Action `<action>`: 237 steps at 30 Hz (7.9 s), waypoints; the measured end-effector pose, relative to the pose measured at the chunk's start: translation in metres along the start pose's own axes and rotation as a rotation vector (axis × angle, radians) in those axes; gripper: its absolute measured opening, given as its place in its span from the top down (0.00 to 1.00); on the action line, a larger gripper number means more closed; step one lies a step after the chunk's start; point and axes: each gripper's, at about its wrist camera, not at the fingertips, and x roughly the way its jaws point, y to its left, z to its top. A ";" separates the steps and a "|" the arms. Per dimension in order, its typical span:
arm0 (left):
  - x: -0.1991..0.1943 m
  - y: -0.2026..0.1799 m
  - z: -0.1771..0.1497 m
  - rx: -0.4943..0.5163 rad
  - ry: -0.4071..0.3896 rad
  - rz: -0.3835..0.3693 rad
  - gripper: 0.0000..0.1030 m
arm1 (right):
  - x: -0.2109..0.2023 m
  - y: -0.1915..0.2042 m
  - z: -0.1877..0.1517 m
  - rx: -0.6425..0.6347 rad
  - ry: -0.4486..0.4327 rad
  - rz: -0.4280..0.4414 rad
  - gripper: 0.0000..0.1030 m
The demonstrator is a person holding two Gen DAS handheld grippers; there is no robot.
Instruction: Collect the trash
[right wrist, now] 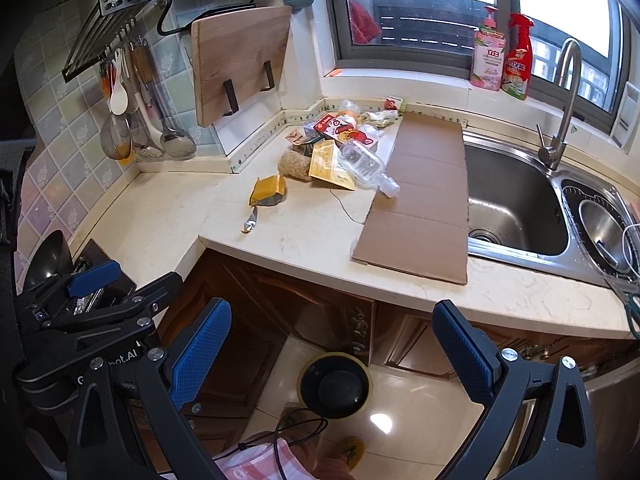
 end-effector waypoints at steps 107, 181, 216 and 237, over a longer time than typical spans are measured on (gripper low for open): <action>0.179 0.108 0.124 0.021 0.133 -0.045 0.95 | 0.255 0.097 0.156 -0.160 0.149 0.329 0.78; 0.217 -0.010 -0.134 -0.026 0.299 -0.101 0.27 | 0.254 -0.049 -0.192 0.248 0.358 0.121 0.43; 0.019 0.005 0.108 0.097 -0.024 -0.181 0.27 | 0.014 -0.018 0.064 0.068 -0.027 -0.014 0.40; 0.171 -0.021 0.249 0.121 0.082 -0.271 0.32 | 0.165 -0.077 0.224 0.039 0.055 -0.052 0.28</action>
